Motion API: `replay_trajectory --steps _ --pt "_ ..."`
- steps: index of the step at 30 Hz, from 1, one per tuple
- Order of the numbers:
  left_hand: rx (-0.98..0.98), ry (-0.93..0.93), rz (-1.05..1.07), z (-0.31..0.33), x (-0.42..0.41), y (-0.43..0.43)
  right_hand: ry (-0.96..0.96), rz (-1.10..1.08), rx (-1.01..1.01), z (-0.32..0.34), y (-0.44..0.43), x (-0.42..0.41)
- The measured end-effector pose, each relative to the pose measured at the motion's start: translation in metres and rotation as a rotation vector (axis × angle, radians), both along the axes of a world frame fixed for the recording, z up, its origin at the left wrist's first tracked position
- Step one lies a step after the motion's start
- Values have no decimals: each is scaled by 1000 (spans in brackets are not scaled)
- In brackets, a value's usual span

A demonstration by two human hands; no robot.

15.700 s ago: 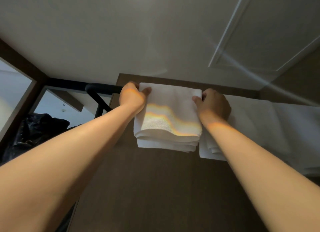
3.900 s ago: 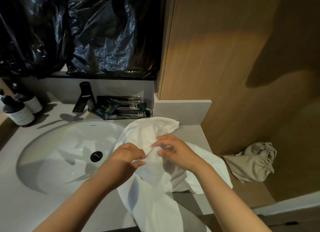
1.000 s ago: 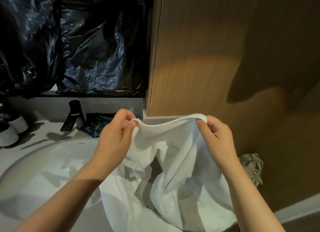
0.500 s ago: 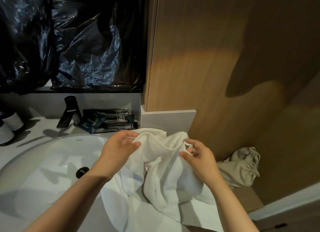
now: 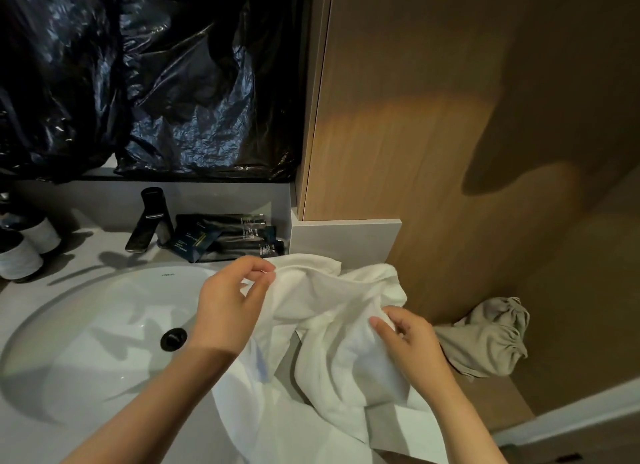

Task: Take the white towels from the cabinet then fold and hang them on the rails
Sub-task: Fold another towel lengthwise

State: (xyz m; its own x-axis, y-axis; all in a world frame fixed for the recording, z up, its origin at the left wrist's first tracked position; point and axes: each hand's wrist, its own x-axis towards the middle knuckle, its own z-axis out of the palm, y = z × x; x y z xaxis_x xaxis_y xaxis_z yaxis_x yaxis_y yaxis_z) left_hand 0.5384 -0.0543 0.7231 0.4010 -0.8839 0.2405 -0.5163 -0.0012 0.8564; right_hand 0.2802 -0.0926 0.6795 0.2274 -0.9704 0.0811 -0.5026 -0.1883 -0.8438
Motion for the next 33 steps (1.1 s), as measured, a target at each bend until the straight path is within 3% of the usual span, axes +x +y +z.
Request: replay_trajectory --steps 3,8,13,20,25,33 --pt "-64 110 7 16 -6 -3 -97 32 -135 29 5 11" --pt "-213 100 -74 47 -18 -14 -60 82 -320 78 -12 28" --pt "-49 -63 -304 20 -17 -18 18 214 -189 58 -7 40" --pt "158 92 -488 0 -24 -11 -35 176 -65 36 14 39" --pt "166 111 -524 4 -32 -12 -104 165 -58 42 15 38" --pt "90 97 -412 0 -37 -13 -147 149 -19 42 16 38"
